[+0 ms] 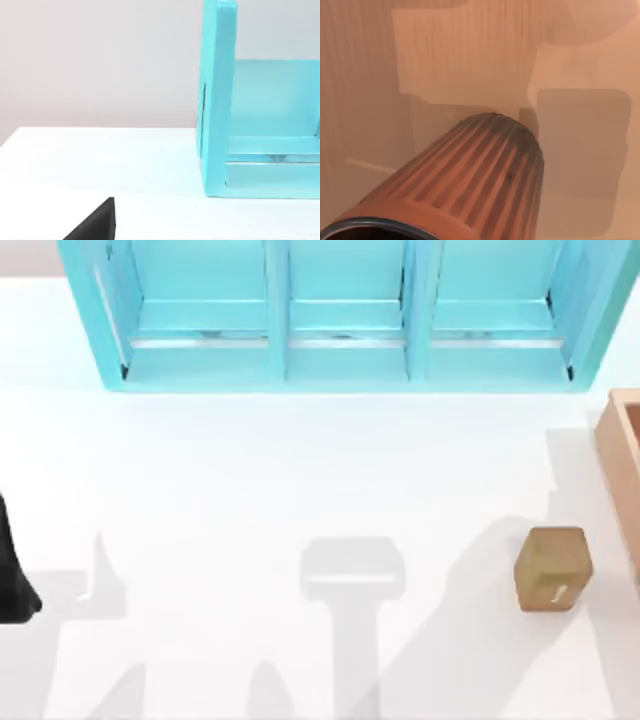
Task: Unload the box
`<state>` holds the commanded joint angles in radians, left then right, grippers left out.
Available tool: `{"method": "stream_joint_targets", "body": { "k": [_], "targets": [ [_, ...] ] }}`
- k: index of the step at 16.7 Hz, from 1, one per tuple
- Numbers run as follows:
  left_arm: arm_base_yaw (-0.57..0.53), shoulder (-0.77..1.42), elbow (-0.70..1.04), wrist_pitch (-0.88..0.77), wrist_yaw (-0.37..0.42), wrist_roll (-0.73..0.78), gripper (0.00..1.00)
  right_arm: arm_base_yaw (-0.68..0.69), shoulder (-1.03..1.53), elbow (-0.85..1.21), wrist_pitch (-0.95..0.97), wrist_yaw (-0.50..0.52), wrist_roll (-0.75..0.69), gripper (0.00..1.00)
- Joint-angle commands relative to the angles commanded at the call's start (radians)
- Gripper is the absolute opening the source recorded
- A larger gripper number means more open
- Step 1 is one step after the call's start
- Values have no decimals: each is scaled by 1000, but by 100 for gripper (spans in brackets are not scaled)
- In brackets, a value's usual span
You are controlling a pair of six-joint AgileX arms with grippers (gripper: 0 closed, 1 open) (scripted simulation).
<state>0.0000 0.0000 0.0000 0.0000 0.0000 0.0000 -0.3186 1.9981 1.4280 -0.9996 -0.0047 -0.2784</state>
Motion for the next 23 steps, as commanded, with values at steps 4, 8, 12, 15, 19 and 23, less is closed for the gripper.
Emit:
{"method": "stream_joint_targets", "body": {
  "k": [4, 8, 12, 15, 19, 23],
  "targets": [
    [0, 0, 0, 0, 0, 0, 100, 0, 0, 0, 0, 0, 0, 92],
    [0, 0, 0, 0, 0, 0, 100, 0, 0, 0, 0, 0, 0, 62],
    [0, 0, 0, 0, 0, 0, 100, 0, 0, 0, 0, 0, 0, 32],
    [0, 0, 0, 0, 0, 0, 100, 0, 0, 0, 0, 0, 0, 10],
    [0, 0, 0, 0, 0, 0, 100, 0, 0, 0, 0, 0, 0, 0],
    [0, 0, 0, 0, 0, 0, 100, 0, 0, 0, 0, 0, 0, 0]
  ]
}}
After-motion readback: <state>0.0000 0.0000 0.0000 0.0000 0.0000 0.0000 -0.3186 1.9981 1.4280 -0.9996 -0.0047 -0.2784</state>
